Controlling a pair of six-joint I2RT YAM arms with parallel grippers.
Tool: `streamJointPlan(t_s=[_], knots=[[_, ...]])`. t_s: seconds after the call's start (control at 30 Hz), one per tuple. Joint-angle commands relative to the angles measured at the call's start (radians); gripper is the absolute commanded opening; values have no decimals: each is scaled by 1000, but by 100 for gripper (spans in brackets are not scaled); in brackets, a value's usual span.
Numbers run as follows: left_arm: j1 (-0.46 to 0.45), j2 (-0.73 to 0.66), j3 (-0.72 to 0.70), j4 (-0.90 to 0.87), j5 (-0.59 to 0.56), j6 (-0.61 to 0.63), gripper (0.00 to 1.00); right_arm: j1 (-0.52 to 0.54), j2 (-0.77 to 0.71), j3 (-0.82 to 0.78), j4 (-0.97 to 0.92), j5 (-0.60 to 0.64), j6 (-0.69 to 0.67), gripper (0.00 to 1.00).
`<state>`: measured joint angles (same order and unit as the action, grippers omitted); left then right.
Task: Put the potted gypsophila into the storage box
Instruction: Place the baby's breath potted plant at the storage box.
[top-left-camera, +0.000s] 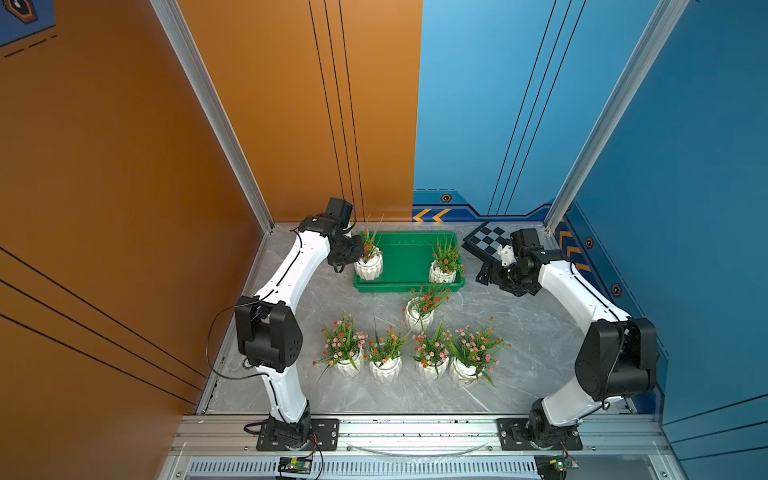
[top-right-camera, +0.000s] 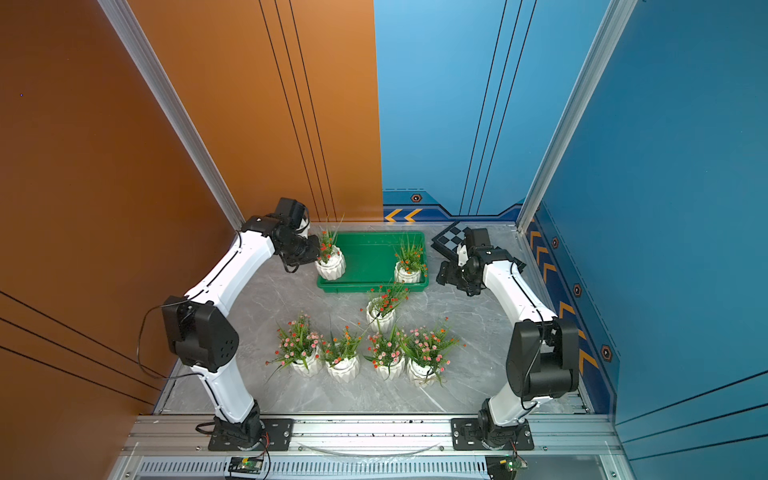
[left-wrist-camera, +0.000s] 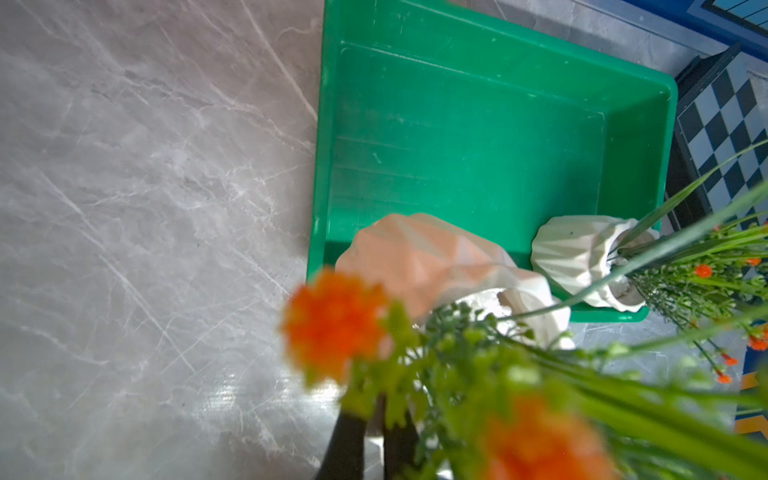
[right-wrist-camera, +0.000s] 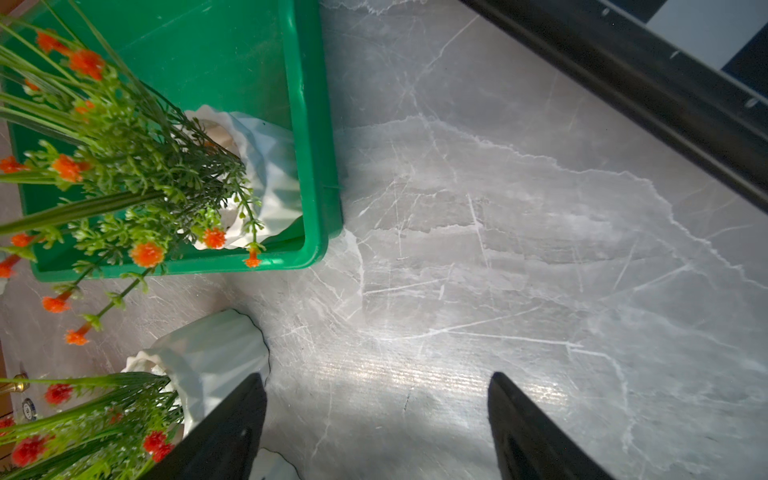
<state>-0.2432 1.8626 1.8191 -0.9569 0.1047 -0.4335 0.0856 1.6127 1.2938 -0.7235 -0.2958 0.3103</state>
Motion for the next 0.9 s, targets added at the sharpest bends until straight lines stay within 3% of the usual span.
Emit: streamJointPlan(t_s=[0.0,0.87], knots=[[1,32,71,22,39,18,0,-4,21,33,-35,-20,-25,85],[-11,187,71,26,8,13,0,-20,75,21,-36,-19,-38,85]])
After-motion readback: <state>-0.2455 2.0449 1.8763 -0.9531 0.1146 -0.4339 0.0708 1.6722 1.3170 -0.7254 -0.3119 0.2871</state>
